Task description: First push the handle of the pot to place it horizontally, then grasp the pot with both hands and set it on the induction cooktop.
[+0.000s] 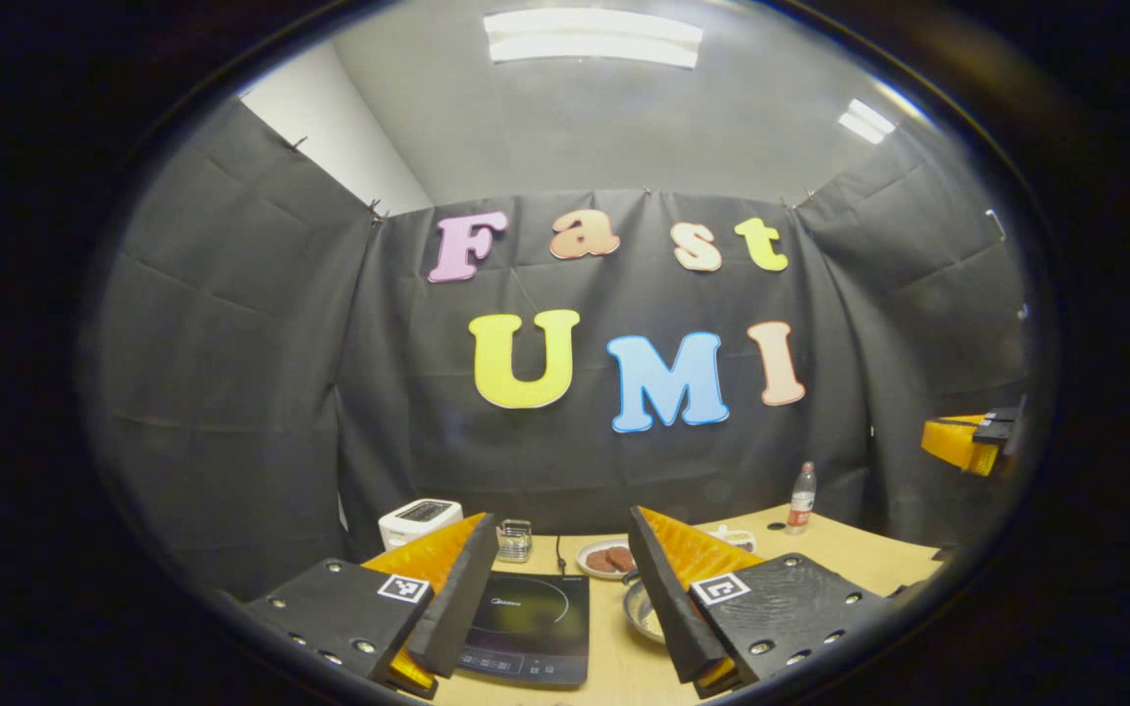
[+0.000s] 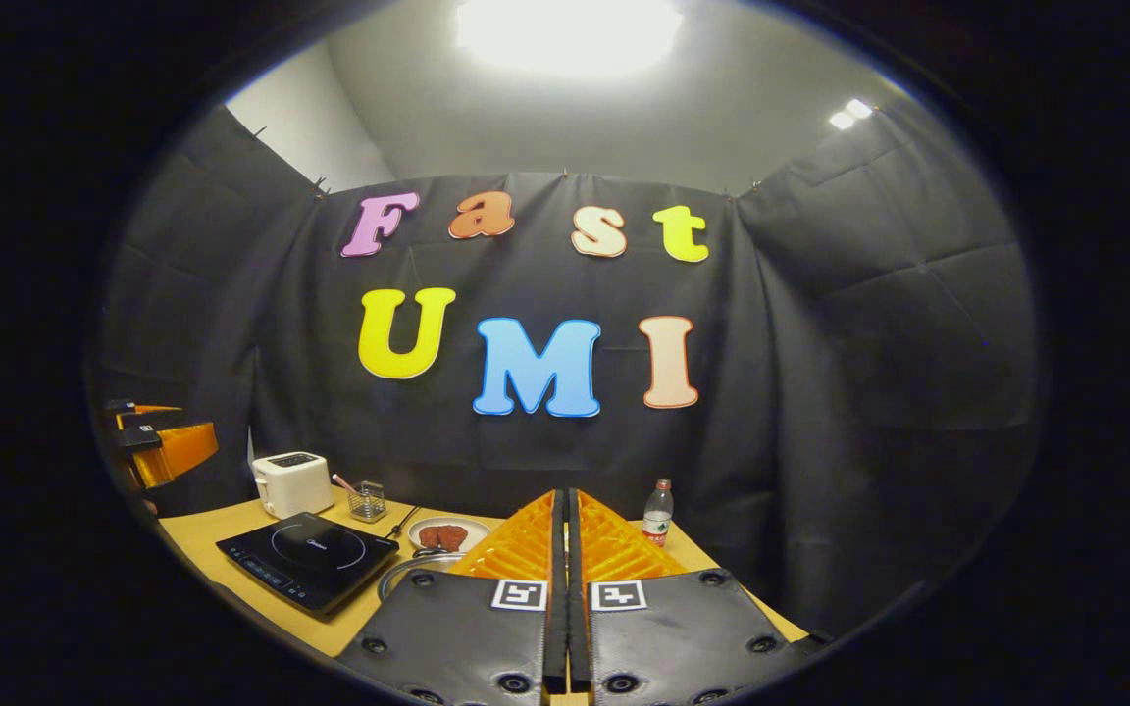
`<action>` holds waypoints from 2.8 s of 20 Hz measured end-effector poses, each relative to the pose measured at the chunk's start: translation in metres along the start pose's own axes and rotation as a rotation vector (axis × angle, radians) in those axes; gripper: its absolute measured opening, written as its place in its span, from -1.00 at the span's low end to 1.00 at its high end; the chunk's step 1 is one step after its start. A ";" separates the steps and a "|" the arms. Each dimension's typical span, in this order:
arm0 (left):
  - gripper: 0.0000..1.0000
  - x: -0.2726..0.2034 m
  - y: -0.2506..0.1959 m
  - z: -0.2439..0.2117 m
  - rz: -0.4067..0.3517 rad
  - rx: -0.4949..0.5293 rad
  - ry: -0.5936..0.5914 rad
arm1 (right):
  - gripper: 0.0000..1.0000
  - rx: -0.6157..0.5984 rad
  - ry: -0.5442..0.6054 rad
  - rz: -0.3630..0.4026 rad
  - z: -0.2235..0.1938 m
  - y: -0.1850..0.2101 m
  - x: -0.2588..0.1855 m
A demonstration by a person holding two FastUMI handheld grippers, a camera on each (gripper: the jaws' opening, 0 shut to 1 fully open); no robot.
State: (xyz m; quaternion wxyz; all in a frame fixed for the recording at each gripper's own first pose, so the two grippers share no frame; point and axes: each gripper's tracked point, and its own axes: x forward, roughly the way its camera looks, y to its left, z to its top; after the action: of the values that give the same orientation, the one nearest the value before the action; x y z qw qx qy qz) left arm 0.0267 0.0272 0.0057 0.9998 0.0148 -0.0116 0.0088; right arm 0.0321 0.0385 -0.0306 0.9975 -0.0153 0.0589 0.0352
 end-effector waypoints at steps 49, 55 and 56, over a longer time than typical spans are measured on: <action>0.58 0.060 0.031 -0.055 0.230 0.035 0.109 | -0.95 -0.249 0.732 0.711 -0.282 0.110 0.015; 0.63 0.060 0.023 -0.053 0.233 0.051 0.111 | -0.95 -0.222 0.769 0.671 -0.296 0.102 0.028; 0.58 0.061 0.022 -0.053 0.234 0.052 0.111 | -0.95 -0.217 0.778 0.662 -0.298 0.099 0.031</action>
State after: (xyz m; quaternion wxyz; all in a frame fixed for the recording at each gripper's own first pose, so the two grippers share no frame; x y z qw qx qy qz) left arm 0.0884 0.0516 -0.0450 0.9903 0.0388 0.0421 0.1263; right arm 0.0206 0.1287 -0.3330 0.8300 -0.1112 0.4228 0.3463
